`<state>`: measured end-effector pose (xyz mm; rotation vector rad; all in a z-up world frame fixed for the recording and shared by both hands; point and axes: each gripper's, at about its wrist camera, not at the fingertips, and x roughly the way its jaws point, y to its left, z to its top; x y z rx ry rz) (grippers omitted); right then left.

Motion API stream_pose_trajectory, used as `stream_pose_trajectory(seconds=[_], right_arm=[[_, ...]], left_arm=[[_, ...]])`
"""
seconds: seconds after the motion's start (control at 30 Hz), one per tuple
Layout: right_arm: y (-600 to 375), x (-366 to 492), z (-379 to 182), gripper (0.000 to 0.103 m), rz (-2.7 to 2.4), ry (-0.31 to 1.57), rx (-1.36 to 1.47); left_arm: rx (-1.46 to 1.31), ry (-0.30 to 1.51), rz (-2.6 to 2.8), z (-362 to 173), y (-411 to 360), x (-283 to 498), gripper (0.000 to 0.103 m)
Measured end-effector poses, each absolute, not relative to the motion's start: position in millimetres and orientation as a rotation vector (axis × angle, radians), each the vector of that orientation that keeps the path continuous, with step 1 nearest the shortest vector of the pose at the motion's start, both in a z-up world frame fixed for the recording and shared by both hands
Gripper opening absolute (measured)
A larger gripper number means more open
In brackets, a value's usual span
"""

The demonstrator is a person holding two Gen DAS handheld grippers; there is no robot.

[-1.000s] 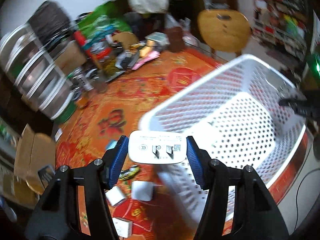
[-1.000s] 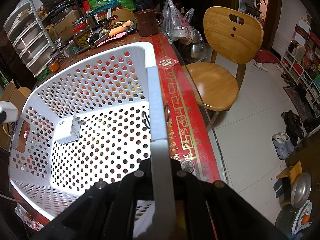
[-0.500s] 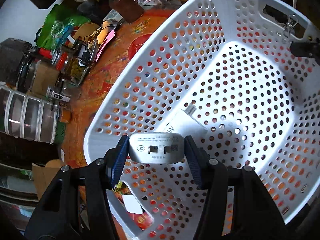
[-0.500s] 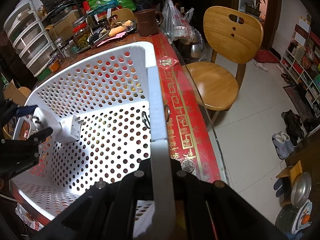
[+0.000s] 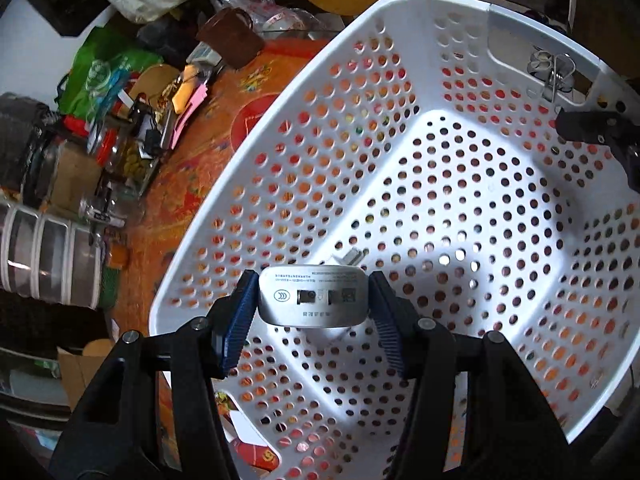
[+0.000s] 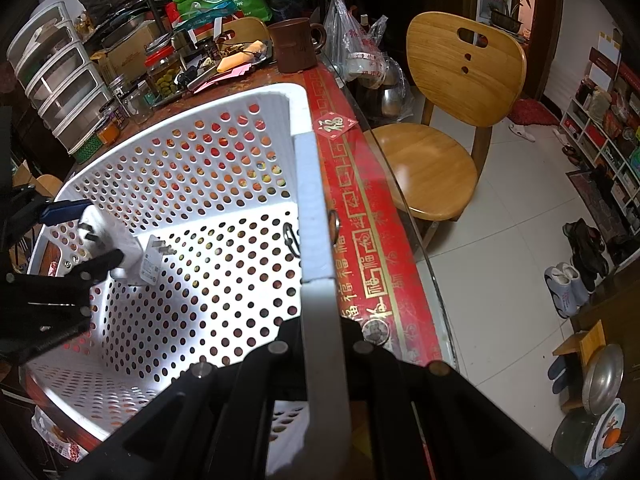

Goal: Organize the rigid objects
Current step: 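Lower the white charger into the basket and open the left tool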

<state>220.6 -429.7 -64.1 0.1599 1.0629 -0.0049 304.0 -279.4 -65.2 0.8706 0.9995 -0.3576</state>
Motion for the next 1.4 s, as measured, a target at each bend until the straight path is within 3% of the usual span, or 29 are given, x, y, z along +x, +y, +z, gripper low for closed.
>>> stream_pose_trajectory(seconds=[0.4,0.87,0.9,0.97,1.07,1.23,1.4], right_arm=[[-430.6,220.8,-63.8,0.003,-0.002,1.065,0.159],[-431.5,220.9,-64.5,0.003,-0.001,1.065,0.158],[-431.4,221.1,-64.5,0.003,-0.001,1.065,0.158],[-431.5,220.9,-64.5,0.003,-0.002,1.066,0.157],[-431.6,221.5,-64.6,0.003,-0.001,1.066,0.159],[-431.5,221.0,-65.1,0.003,-0.001,1.066,0.162],[-431.8,218.7,-65.8,0.003,-0.001,1.067,0.161]], left_arm=[[0.82,0.978,-0.464,-50.9,-296.6,292.7,0.054],[0.863,1.074,-0.502,-84.8,-301.3,295.6,0.055],[0.865,1.066,-0.502,-85.3,-300.9,295.4,0.058],[0.857,1.053,-0.499,-84.5,-297.5,296.1,0.074],[0.82,1.005,-0.506,-71.6,-287.9,295.6,0.087],[0.698,0.905,-0.514,-22.1,-250.1,289.6,0.089],[0.537,0.799,-0.472,41.1,-175.4,280.8,0.099]])
